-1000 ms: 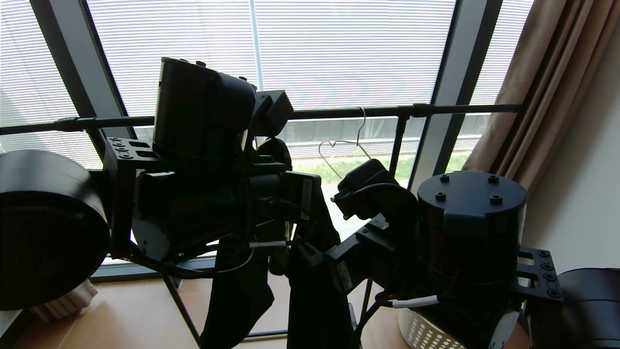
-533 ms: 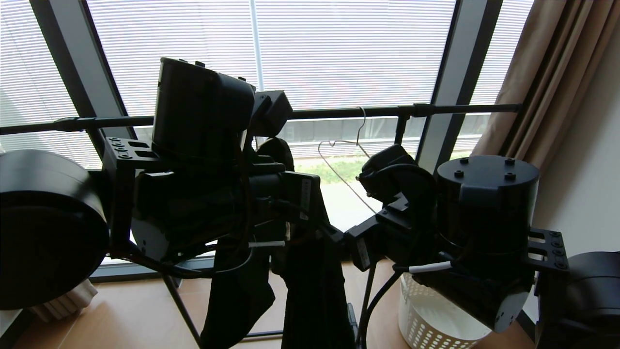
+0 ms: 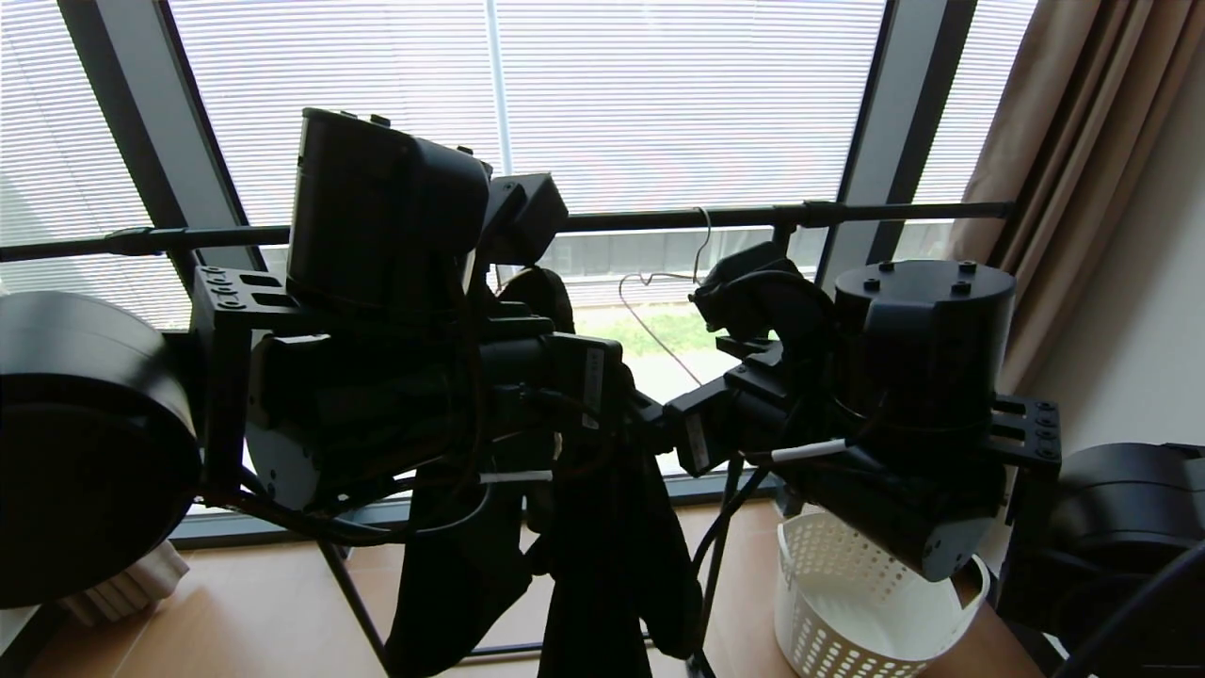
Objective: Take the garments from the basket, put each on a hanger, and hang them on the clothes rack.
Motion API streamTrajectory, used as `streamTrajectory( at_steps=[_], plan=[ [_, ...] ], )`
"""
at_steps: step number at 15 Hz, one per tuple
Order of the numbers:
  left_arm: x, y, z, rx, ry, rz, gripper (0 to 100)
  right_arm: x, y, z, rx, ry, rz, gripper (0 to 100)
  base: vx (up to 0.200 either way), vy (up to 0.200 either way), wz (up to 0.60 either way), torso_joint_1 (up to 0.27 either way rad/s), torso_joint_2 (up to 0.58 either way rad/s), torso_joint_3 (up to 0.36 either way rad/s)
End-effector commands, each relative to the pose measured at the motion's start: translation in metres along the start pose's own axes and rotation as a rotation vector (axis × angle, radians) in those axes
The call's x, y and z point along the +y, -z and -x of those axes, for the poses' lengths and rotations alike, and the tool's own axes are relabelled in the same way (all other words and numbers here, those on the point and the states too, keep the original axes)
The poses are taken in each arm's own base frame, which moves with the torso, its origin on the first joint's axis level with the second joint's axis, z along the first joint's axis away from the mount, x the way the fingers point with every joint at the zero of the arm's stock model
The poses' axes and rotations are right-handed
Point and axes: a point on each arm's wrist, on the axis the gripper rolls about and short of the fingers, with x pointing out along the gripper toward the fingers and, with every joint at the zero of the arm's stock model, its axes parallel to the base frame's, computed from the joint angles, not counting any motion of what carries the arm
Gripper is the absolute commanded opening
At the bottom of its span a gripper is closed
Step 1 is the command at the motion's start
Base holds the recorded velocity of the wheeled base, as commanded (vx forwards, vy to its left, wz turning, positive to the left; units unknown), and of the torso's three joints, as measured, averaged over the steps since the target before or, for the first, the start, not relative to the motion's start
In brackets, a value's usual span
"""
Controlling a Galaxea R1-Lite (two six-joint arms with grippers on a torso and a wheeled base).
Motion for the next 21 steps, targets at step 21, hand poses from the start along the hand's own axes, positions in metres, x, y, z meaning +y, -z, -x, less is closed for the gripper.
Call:
streamTrajectory(
  at_steps=[21],
  plan=[
    [0.009, -0.008, 0.014, -0.034, -0.012, 0.016, 0, -0.002, 0.069, 0.005, 0.164, -0.051, 0.053, 100, 0.0, 0.0, 0.0, 0.0, 0.0, 0.0]
  ],
)
